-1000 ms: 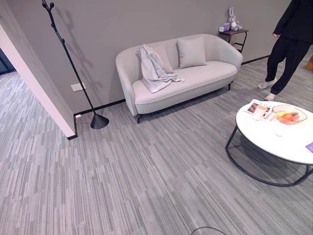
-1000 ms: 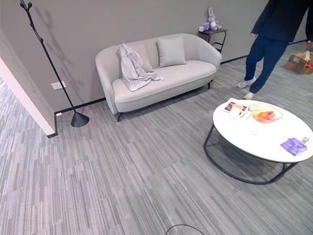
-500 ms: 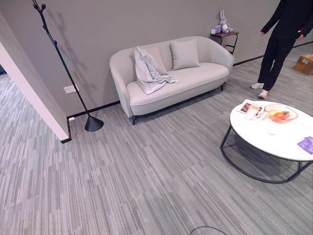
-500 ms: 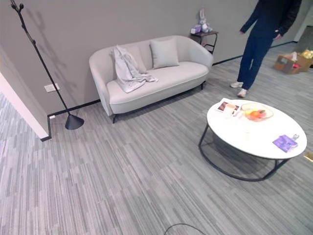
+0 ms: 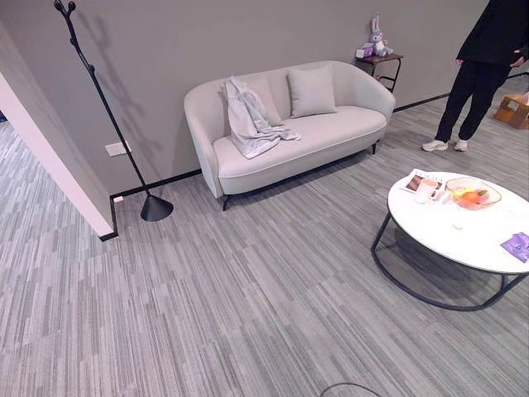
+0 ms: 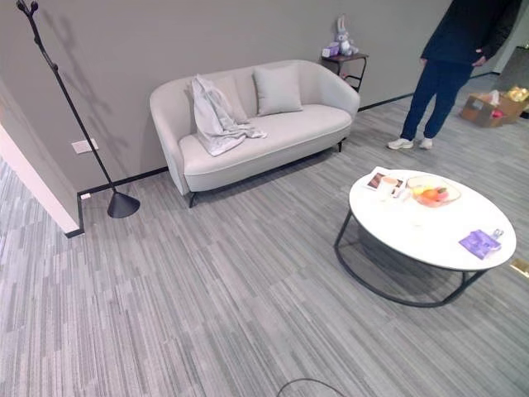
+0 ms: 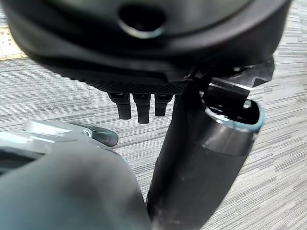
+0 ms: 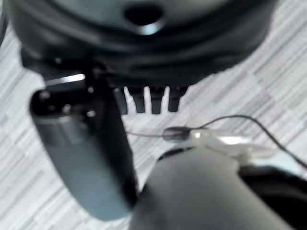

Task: Hang the clothes on the sofa on the clothes rack.

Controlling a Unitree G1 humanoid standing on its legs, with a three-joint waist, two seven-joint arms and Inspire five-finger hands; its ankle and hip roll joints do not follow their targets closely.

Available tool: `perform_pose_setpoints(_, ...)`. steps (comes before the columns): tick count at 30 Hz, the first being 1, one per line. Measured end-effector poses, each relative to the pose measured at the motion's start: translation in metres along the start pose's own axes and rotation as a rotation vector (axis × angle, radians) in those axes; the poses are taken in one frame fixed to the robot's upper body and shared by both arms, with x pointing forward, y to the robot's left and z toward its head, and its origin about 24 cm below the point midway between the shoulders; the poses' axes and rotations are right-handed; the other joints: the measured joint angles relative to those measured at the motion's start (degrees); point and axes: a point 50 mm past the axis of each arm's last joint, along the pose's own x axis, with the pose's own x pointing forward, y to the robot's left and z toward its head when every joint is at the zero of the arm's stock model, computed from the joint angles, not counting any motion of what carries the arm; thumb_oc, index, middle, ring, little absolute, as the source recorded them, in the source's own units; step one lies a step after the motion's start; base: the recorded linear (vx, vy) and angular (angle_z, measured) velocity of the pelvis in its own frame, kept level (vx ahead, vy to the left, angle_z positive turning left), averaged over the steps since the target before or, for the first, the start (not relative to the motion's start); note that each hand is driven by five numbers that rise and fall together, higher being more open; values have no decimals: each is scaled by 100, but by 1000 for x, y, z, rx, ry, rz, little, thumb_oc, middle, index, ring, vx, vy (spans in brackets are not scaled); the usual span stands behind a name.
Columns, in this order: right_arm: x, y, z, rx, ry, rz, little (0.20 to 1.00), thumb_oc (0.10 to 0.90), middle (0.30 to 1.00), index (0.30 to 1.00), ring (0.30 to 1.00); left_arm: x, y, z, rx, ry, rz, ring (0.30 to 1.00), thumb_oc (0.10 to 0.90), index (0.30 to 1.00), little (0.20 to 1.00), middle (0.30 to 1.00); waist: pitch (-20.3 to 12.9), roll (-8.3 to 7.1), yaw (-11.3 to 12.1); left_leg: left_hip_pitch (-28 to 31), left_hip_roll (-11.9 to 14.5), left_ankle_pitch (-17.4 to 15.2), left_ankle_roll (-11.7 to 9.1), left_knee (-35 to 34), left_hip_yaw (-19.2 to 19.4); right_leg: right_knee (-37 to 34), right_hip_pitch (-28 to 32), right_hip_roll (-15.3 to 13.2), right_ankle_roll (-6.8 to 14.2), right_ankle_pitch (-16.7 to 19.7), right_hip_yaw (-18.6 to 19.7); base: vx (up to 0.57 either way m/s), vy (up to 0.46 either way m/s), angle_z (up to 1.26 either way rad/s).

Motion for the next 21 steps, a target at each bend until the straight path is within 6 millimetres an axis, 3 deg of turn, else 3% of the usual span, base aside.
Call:
perform_pose_setpoints(7, 1, 3, 7, -87, -5, 9, 900, 800, 900, 900, 900, 1, 0, 5, 24, -9, 3, 900, 800, 900, 900, 900, 29, -50, 3, -46, -68, -17, 32, -14, 12, 85, -98, -18, 44, 10, 1, -64, 97, -3)
perform_pose_setpoints(9, 1, 9, 28, -112, -53, 18, 900, 800, 900, 900, 900, 3, -6, 17, 68, -28, -4, 900, 800, 900, 900, 900, 230, 7, 1, -212, 92, 71, 120, 2, 57, 1057, -732, -29, 279, -195, -35, -80, 111, -21)
perform_pose_setpoints(12, 2, 21, 43, -117, -90, 48, 900, 800, 900, 900, 900, 3, 1, 31, 102, -57, 14, 900, 800, 900, 900, 900, 559, -179, -45, -117, 23, 42, 210, -11, 92, 1987, -1084, -209, 403, -470, -163, 22, 87, -10)
perform_pose_setpoints(14, 1, 19, 51, -116, -115, 46, 900, 800, 900, 900, 900, 3, -1, 33, 116, -60, 9, 900, 800, 900, 900, 900, 739, -138, -93, 17, 34, 50, 376, -141, 82, 3071, -1612, -502, 598, -652, -543, 129, 15, 2)
perform_pose_setpoints(16, 1, 17, 49, -78, -115, 41, 900, 800, 900, 900, 900, 4, -4, 33, 120, -60, 7, 900, 800, 900, 900, 900, 739, -153, -122, 139, -55, -2, 420, -199, 81, 3481, -1805, -1062, 712, -692, -1028, 117, -69, 7)
perform_pose_setpoints(17, 1, 16, 48, -54, -120, 41, 900, 800, 900, 900, 900, 4, -2, 30, 121, -51, 11, 900, 800, 900, 900, 900, 731, -154, -112, 155, -97, -34, 412, -206, 91, 3397, -1881, -1326, 717, -683, -1115, 167, -136, 3)
perform_pose_setpoints(19, 1, 16, 43, -47, -112, 41, 900, 800, 900, 900, 900, 4, -3, 30, 132, -48, 8, 900, 800, 900, 900, 900, 690, -130, -132, 250, -106, -99, 404, -190, 51, 2657, -1915, -1543, 771, -612, -1047, 159, -129, 4)
perform_pose_setpoints(21, 1, 16, 43, -44, -114, 41, 900, 800, 900, 900, 900, 4, -2, 29, 142, -32, 13, 900, 800, 900, 900, 900, 646, -161, -126, 256, -146, -89, 339, -177, -4, 1722, -1918, -1627, 1000, -162, -727, 204, -137, 14)
